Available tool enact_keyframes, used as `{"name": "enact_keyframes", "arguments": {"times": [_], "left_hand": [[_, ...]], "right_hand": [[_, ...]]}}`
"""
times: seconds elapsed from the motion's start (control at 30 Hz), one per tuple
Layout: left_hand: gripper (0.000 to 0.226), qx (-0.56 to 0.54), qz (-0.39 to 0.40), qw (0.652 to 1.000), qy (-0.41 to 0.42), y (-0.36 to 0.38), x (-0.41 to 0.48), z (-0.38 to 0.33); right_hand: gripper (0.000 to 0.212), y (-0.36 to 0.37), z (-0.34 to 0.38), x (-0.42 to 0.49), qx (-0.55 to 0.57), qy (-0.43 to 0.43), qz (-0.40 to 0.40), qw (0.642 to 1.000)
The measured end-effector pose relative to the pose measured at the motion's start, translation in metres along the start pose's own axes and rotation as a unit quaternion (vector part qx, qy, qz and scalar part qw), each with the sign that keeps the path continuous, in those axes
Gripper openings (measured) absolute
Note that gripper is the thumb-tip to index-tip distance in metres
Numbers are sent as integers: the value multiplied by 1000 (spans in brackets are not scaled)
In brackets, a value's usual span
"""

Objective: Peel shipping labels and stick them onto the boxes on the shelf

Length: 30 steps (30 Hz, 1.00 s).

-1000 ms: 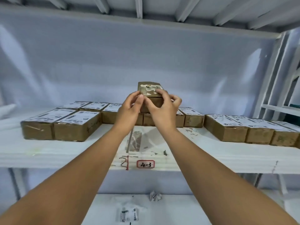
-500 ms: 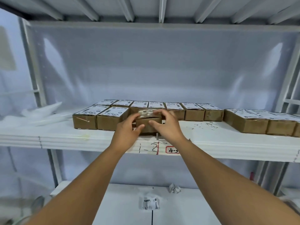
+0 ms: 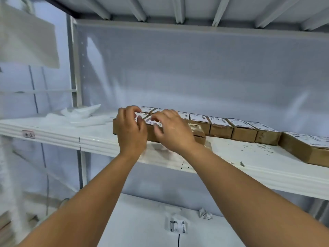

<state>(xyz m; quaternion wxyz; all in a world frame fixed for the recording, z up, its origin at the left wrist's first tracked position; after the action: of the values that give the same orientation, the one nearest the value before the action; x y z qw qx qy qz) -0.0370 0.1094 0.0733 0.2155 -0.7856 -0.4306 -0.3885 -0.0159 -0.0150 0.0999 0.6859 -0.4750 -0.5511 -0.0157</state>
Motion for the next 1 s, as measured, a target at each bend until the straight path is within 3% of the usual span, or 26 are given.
{"name": "enact_keyframes", "arguments": {"times": [0.07, 0.17, 0.27, 0.4, 0.5, 0.6, 0.7, 0.8, 0.9, 0.93, 1.0], "left_hand": [[27, -13, -18, 998, -60, -15, 13, 29], [36, -4, -45, 986, -161, -37, 31, 76], [38, 93, 44, 972, -209, -32, 54, 130], [44, 250, 261, 923, -133, 13, 69, 172], [36, 282, 376, 881, -50, 49, 68, 180], [11, 283, 420, 862, -32, 66, 74, 192], [18, 288, 445, 847, -41, 76, 77, 210], [28, 348, 403, 846, -12, 75, 86, 208], [32, 476, 208, 852, 67, 45, 110, 184], [33, 498, 168, 850, 42, 32, 115, 186], [40, 523, 194, 829, -48, 24, 113, 210]], "right_hand": [[24, 28, 31, 19, -16, -48, 66, 997], [27, 60, 50, 43, -20, -41, 121, 992], [32, 87, 45, 66, -13, 4, 161, 987], [35, 120, 25, 92, -7, 61, 216, 975], [41, 142, 9, 107, 24, 83, 248, 965], [41, 161, -4, 113, 39, 97, 278, 955], [32, 173, -15, 112, 67, 128, 278, 950], [23, 174, -20, 112, 77, 130, 262, 953], [23, 170, -22, 112, 81, 134, 251, 955], [23, 170, -22, 111, 84, 134, 249, 956], [23, 171, -23, 108, 95, 138, 249, 954]]}}
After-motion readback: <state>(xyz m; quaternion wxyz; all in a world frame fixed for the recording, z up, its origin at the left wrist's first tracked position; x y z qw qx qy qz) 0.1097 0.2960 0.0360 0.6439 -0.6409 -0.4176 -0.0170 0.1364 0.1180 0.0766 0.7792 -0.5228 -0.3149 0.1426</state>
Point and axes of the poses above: each hand's wrist, its own x-axis towards the middle knuckle, its own y-axis out of the palm, z = x × y, the point moved 10 cm from there along x, towards the middle knuckle, and after that the axes turned 2 degrees about -y, right-handed, at the moved point
